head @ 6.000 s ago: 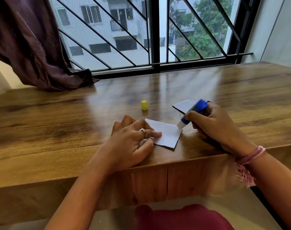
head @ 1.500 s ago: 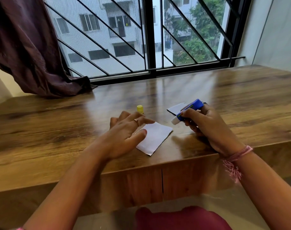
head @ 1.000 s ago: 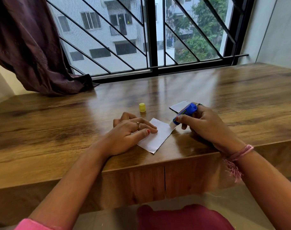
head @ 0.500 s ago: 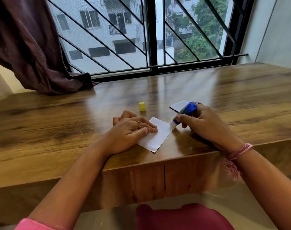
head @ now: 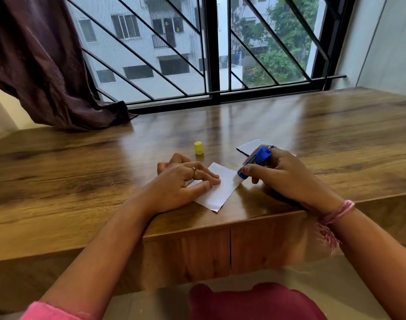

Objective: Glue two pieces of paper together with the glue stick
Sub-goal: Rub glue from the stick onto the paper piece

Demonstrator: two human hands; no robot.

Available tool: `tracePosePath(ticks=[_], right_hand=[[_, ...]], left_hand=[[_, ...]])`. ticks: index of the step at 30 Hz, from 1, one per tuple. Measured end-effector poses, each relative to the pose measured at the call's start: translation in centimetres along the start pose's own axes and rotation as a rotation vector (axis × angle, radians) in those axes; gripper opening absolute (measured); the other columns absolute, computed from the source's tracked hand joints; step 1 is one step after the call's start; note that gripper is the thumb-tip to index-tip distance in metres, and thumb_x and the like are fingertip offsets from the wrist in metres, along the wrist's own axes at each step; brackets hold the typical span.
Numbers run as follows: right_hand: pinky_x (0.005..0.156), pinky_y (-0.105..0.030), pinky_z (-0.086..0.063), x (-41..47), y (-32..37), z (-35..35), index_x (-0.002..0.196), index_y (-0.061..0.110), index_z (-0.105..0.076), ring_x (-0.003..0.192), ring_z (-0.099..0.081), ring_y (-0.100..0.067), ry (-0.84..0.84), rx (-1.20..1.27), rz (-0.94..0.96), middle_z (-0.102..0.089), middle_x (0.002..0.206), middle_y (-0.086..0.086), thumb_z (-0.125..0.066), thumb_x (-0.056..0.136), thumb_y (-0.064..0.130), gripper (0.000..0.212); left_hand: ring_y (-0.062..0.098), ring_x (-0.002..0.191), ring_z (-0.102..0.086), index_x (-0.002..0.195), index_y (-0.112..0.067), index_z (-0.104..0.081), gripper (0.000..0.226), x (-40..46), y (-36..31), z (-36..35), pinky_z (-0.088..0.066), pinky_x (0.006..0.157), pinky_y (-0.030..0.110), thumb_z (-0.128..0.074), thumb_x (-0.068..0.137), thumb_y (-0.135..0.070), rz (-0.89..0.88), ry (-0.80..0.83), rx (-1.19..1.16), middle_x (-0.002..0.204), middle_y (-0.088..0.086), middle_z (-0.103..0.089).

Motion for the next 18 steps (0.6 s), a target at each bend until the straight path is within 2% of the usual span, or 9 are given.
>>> tracePosePath(ticks=[2,4,9,13,15,18], right_hand=[[0.045,-0.008,-0.035,0.26,-0.24,0.21,0.077,0.013,-0.067,0.041,-0.049,0.004,-0.041,0.025,-0.029,-0.063,0.057,0.004,-0.067,0.082,0.020,0.008],[0.045,-0.006,-0.034,0.30,-0.20,0.16,0.081,0.011,-0.067,0.042,-0.050,0.005,-0.047,0.016,-0.030,-0.063,0.058,0.005,-0.067,0.082,0.021,0.011],[0.047,-0.014,-0.039,-0.21,0.12,-0.20,0.076,0.021,-0.066,0.045,-0.048,-0.001,0.031,0.014,-0.006,-0.067,0.059,0.010,-0.067,0.078,0.029,0.009],[0.044,-0.008,-0.033,0.24,-0.15,0.18,0.074,0.018,-0.066,0.041,-0.047,0.003,-0.043,0.022,-0.047,-0.064,0.056,0.006,-0.067,0.080,0.025,0.009],[0.044,-0.008,-0.034,0.09,0.03,-0.01,0.072,0.022,-0.066,0.040,-0.046,0.003,-0.018,0.013,-0.032,-0.065,0.056,0.006,-0.068,0.081,0.026,0.010],[0.044,-0.011,-0.036,-0.17,0.12,-0.34,0.072,0.022,-0.066,0.041,-0.045,0.001,0.036,0.027,-0.018,-0.066,0.056,0.007,-0.068,0.080,0.027,0.009]], left_hand=[[-0.004,0.118,-0.046,0.107,-0.035,-0.071,0.020,0.08,0.04,0.02,-0.031,0.104,0.033,-0.059,0.092,-0.027,0.006,-0.004,-0.013,0.113,-0.027,-0.062],[-0.001,0.119,-0.045,0.105,-0.038,-0.071,0.019,0.15,0.13,-0.03,-0.032,0.105,0.038,-0.060,0.091,-0.032,0.020,-0.012,0.010,0.112,-0.028,-0.062],[0.002,0.119,-0.044,0.100,-0.045,-0.069,0.015,0.24,0.17,-0.02,-0.031,0.101,0.048,-0.062,0.088,-0.040,0.028,-0.045,0.061,0.106,-0.033,-0.062],[0.001,0.115,-0.042,0.097,-0.050,-0.068,0.013,0.25,0.14,-0.03,-0.031,0.099,0.050,-0.062,0.087,-0.043,0.029,-0.054,0.080,0.102,-0.039,-0.059],[-0.002,0.110,-0.038,0.095,-0.052,-0.067,0.012,0.25,0.09,-0.03,-0.029,0.097,0.049,-0.061,0.087,-0.045,0.032,-0.067,0.106,0.099,-0.044,-0.056],[0.003,0.113,-0.042,0.096,-0.051,-0.067,0.013,0.23,0.14,-0.03,-0.032,0.098,0.050,-0.062,0.087,-0.044,0.023,-0.054,0.087,0.100,-0.041,-0.058]])
Point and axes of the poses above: each hand's wrist, its own x-axis towards the middle knuckle, its own z-axis out of the back of the hand, y = z × x, the point moved 5 cm from there along x, towards the middle knuckle
